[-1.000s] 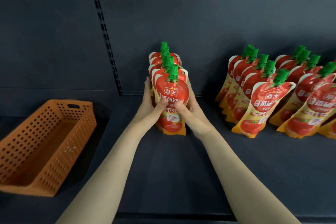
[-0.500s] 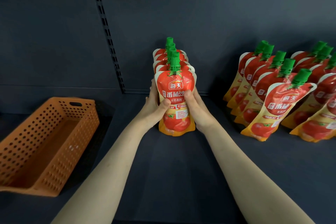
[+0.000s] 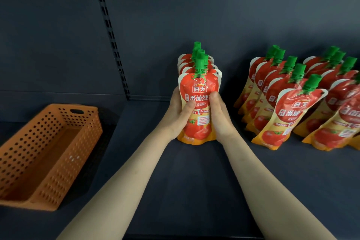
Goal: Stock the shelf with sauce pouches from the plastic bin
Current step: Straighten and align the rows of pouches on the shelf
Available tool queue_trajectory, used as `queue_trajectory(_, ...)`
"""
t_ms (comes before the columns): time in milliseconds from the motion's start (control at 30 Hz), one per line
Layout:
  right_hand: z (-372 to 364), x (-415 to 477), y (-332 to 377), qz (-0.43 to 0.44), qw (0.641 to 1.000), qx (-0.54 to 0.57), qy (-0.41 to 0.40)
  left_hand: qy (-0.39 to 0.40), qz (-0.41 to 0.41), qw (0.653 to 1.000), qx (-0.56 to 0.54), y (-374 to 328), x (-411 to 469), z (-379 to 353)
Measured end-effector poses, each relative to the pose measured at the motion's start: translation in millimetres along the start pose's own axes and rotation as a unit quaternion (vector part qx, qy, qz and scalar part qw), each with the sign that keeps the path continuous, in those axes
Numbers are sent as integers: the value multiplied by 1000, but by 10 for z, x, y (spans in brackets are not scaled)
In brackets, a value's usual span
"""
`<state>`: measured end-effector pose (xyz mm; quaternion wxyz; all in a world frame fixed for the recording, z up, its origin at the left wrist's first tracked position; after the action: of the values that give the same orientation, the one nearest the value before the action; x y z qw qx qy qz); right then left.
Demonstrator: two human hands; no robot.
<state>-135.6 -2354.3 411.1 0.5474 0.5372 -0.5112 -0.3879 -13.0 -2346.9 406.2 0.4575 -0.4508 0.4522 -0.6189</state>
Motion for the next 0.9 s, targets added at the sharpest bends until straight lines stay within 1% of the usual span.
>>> queue_trajectory(200,211,-64,46,6,999,-21,-26,12,0,1000,0,-47,56,-205)
queue_trajectory(367,236,-127,75,36,998,-52,-15,15,-8,1000,-9,-97,-5,-205)
queue_trajectory(567,238,-291,118,81,991,-101,-30,13,-21,999,21,-90,-139,-211)
queue_trajectory(633,230,-385,123,99,989,-101,-29,8,-18,999,27,-112,-205,-230)
queue_trajectory(733,215,-568,113,95,991,-90,-19,1,-14,999,37,-142,-350,-257)
queue_trajectory(833,211,-737,122,87,991,-98,-3,24,-21,998,57,-126,-500,-263)
queue_trajectory(900,226,-798,114,87,989,-121,7,45,-21,995,92,-102,-575,-247)
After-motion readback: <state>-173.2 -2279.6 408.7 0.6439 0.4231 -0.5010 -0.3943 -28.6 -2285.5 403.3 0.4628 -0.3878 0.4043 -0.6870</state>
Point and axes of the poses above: each hand's wrist, its own x-axis towards the middle knuckle, its own z-axis out of the back of the hand, y = z × x, the point moved 4 cm from there along x, towards the middle knuckle
